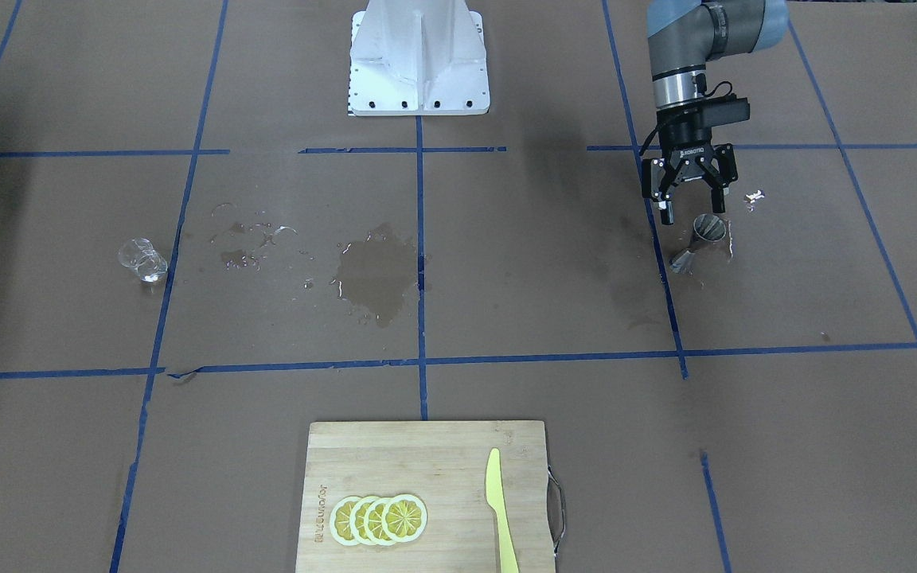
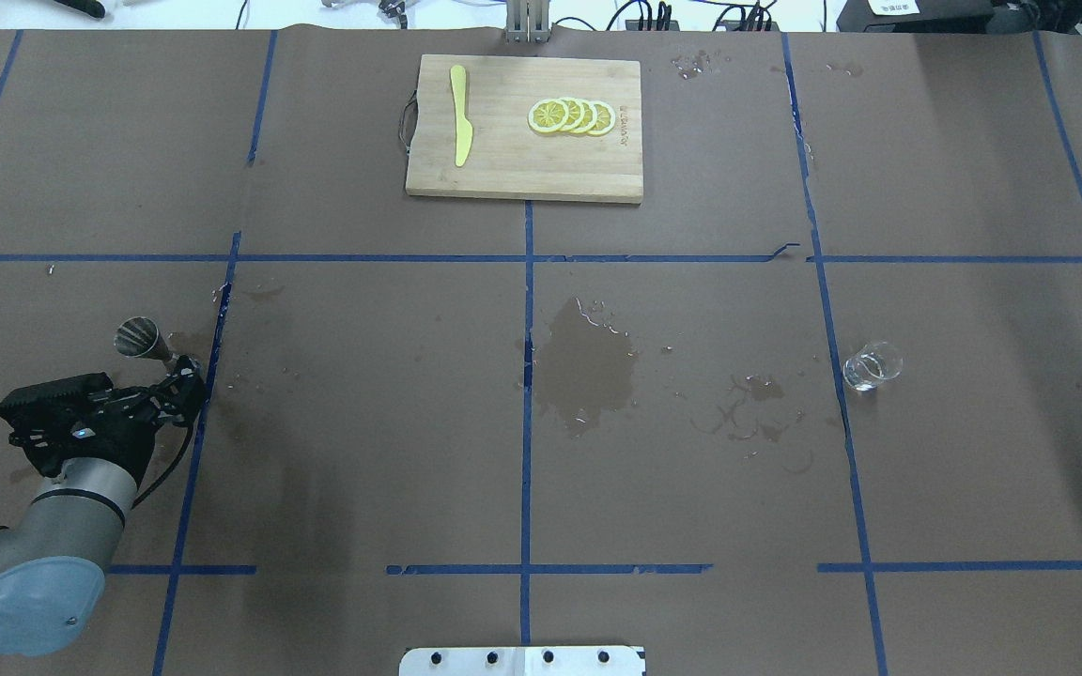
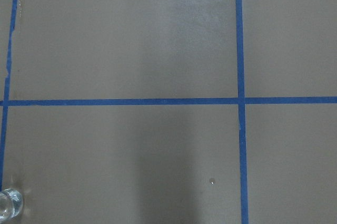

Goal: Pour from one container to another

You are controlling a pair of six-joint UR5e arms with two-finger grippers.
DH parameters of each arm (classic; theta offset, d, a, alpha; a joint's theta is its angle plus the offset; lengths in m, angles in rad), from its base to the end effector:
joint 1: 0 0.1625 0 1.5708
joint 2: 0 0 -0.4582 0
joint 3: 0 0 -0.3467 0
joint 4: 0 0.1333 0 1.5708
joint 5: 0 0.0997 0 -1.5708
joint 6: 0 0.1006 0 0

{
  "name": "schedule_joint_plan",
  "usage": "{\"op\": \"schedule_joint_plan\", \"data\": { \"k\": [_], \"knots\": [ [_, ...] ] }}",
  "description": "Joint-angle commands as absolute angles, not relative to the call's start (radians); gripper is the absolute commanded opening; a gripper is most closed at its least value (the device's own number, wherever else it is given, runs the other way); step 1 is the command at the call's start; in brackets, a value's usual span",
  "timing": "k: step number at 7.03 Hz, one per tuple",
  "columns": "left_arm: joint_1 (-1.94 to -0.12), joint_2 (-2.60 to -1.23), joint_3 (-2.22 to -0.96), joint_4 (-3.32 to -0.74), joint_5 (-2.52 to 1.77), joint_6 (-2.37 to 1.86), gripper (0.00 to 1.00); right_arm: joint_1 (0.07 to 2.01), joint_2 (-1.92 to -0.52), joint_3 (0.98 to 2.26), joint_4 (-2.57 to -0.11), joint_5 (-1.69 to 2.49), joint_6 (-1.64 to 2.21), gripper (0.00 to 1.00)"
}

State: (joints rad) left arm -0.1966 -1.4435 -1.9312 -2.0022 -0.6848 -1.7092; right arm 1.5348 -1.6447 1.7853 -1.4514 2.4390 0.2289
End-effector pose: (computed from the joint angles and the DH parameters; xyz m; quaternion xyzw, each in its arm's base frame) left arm 0.3480 -0.2847 0.5255 0.4136 0.2828 -0.2802 0.8188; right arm 0.0413 -0.4243 0.6081 0.0615 -0.4289 0.0324 0.9007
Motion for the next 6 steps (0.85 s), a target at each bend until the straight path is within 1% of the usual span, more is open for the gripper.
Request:
{"op": "schedule_joint_plan", "data": {
  "k": [1,2,3,6],
  "knots": [
    [-0.196,-1.482,-1.860,-2.002,-0.638,-1.710,0.99,1.532,-1.646,1.796,-1.451,2.445,0.238,1.00],
    [-0.196,-1.521,-1.832,-2.002,-0.628,-1.710,0.97,1.532,-1.646,1.798,-1.451,2.445,0.238,1.00],
    [-0.196,-1.544,-1.804,-2.002,-0.626,-1.710,0.93,1.532,-1.646,1.799,-1.451,2.445,0.238,1.00],
    [-0.202,-1.546,-1.778,-2.002,-0.614,-1.707,0.73,1.532,-1.646,1.805,-1.451,2.447,0.239,1.00]
  ]
}}
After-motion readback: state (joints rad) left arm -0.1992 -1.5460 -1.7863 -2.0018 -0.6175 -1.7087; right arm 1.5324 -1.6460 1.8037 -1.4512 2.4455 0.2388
